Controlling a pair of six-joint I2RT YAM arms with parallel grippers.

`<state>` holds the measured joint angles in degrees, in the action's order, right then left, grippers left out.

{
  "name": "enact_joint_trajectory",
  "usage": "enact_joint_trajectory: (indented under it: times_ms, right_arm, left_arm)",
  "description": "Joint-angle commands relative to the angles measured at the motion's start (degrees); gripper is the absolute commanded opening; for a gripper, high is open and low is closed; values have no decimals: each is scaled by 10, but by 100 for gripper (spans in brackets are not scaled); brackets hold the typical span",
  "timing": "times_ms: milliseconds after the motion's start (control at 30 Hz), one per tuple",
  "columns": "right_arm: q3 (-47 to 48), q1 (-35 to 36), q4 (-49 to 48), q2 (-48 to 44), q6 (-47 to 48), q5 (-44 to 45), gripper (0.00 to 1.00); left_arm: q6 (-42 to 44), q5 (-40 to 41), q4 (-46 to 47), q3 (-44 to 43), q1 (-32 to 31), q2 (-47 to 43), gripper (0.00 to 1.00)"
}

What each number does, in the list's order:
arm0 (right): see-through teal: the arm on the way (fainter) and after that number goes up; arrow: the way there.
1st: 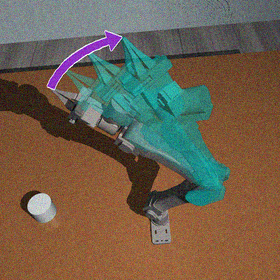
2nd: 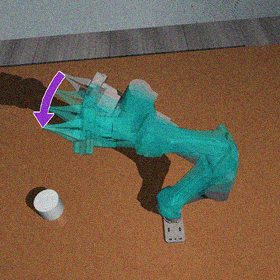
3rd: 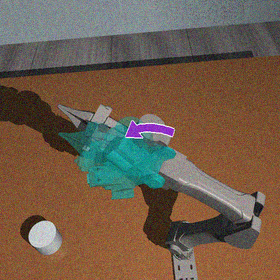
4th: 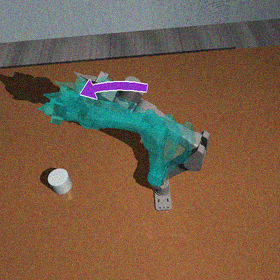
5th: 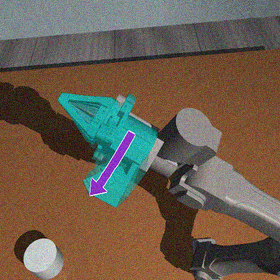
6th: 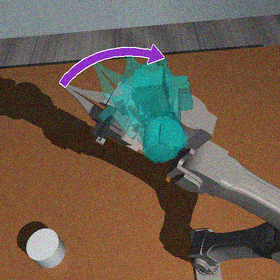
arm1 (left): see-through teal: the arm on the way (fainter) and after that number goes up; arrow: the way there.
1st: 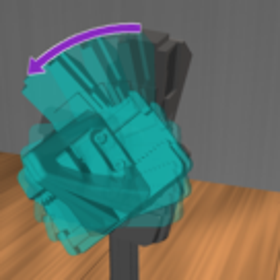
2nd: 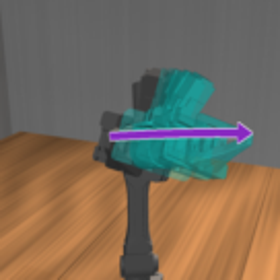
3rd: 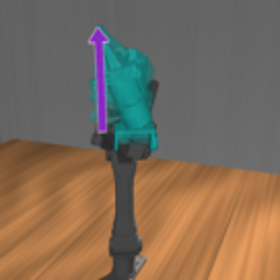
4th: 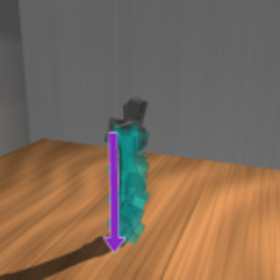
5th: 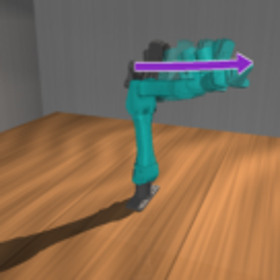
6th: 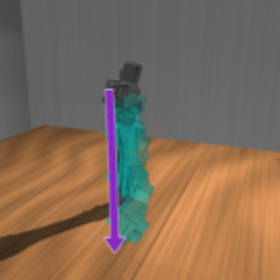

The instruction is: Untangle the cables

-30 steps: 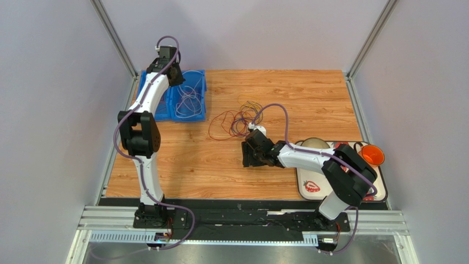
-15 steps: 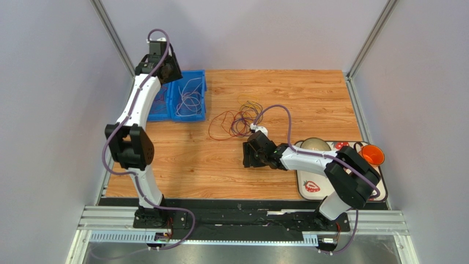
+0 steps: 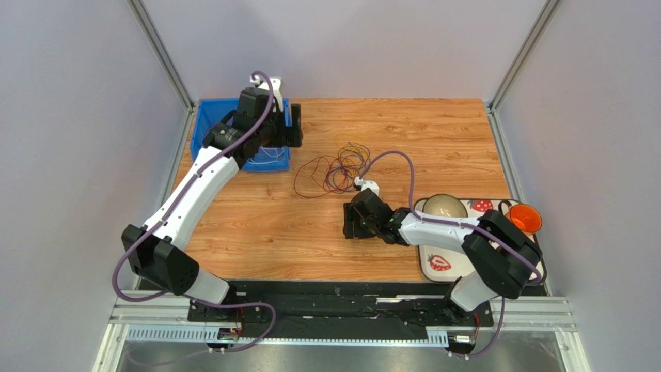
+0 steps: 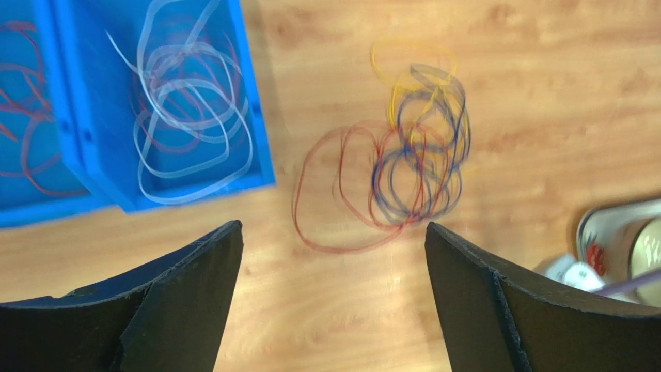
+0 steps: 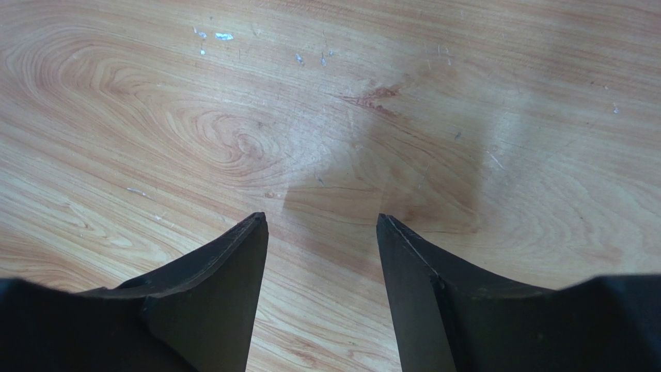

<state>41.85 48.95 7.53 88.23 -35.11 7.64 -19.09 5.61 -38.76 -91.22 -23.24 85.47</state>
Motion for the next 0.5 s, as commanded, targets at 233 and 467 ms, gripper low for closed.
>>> enact_joint_trajectory:
  times_ms: [233, 467]
  right_arm:
    - [50, 13, 131, -54, 4, 29, 61]
    - [216, 13, 287, -93, 32, 81, 63]
  left_arm:
    - [-38, -20, -5, 227, -51, -130, 82]
    - [-78, -39, 20, 314, -73, -186, 81]
